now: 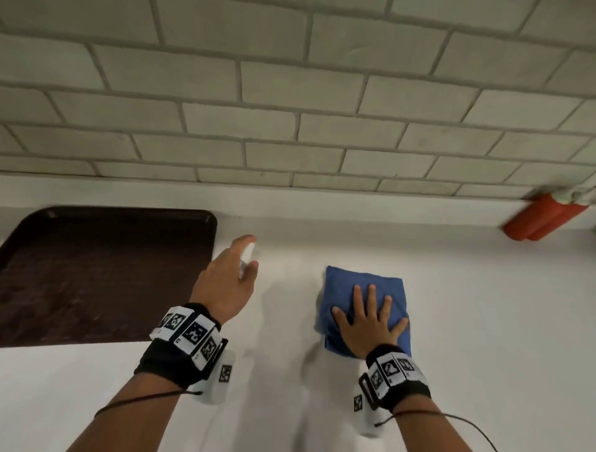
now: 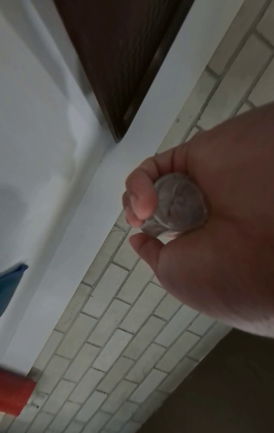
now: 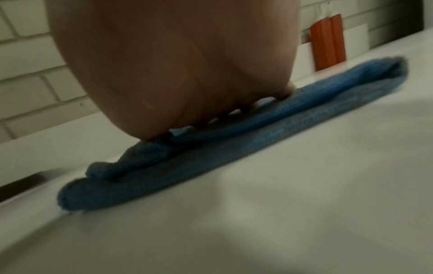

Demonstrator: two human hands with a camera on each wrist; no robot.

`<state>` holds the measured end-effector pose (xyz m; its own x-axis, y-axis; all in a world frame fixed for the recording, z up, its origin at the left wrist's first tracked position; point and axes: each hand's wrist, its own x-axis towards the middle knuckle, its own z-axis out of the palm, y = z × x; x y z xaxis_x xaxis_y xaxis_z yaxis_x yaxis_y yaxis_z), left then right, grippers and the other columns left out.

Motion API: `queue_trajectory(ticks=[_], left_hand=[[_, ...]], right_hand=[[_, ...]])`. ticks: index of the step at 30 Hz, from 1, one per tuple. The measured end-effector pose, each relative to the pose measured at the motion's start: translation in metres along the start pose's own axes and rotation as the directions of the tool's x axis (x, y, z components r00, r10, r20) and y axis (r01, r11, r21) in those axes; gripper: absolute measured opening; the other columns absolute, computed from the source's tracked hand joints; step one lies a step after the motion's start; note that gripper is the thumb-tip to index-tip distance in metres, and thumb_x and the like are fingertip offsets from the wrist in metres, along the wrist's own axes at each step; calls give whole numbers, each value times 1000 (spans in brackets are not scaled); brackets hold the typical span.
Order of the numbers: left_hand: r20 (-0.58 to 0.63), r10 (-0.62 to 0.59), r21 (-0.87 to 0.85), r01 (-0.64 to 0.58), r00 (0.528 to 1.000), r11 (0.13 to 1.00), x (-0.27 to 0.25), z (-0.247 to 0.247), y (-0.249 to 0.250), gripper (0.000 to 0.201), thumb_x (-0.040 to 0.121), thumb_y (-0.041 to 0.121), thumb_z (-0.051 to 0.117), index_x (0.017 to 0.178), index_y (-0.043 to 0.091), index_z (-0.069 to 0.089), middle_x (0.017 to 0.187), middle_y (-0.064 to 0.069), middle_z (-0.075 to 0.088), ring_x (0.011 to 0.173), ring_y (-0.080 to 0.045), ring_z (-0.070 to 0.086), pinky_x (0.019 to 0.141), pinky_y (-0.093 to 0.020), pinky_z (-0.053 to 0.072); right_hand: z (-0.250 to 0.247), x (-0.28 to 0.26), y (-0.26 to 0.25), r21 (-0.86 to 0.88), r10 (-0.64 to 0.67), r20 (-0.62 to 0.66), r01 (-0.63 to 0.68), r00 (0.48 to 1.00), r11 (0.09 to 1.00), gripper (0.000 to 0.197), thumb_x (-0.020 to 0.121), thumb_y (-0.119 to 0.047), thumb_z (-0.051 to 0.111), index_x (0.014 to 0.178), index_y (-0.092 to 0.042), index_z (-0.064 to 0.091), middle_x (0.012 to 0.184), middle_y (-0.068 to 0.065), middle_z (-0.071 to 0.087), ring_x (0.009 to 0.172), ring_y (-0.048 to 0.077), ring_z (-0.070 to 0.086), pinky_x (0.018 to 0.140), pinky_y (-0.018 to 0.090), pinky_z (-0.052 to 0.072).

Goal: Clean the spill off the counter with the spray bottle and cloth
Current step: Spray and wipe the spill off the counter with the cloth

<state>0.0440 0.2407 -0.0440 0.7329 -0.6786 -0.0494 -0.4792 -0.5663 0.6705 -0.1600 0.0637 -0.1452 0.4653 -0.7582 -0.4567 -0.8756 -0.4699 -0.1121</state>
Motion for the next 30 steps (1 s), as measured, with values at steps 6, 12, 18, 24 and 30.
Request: queue_trajectory(ticks=[6,12,18,24,30], left_hand=[[-30,-26,38,27,999,999,-18,-3,6,44,98,33,50,138,43,36,128,-1,62,107,-27,64,92,-46,51],[-101,-102,63,109,990,992,-39,-4,6,45,99,35,47,141,42,34,130,-4,59,108,-27,62,91,-44,50],[-119,-144,51,150,982,987,-43,7,22,44,99,37,47,139,46,33,134,-5,59,111,-30,62,94,-44,49],[-146,-82,34,87,986,996,-47,40,61,44,99,33,50,141,40,39,118,-3,62,101,-26,62,87,-38,45],[-75,-47,-22,45,996,999,-69,88,93,42,99,36,49,139,44,39,99,6,55,88,-18,56,84,-36,44]], right_hand=[[-54,86,-57,-3,-46,75,46,996,999,79,91,-70,20,152,-31,-11,161,0,-22,145,38,-19,107,75,-1],[-42,85,-122,-114,-359,110,371,927,922,75,94,-63,22,153,-30,-10,161,1,-22,145,38,-20,107,73,-10],[11,6,-83,-236,-652,119,659,749,714,72,92,-63,18,152,-33,-9,161,-4,-21,145,32,-24,105,67,-20],[28,-40,43,-234,-571,5,556,821,797,68,84,-72,33,141,-37,44,149,-5,45,132,31,49,105,60,10],[-6,-12,122,-119,-443,11,441,897,890,84,76,-84,6,148,-46,-13,159,-12,-22,147,24,-19,113,63,-13]])
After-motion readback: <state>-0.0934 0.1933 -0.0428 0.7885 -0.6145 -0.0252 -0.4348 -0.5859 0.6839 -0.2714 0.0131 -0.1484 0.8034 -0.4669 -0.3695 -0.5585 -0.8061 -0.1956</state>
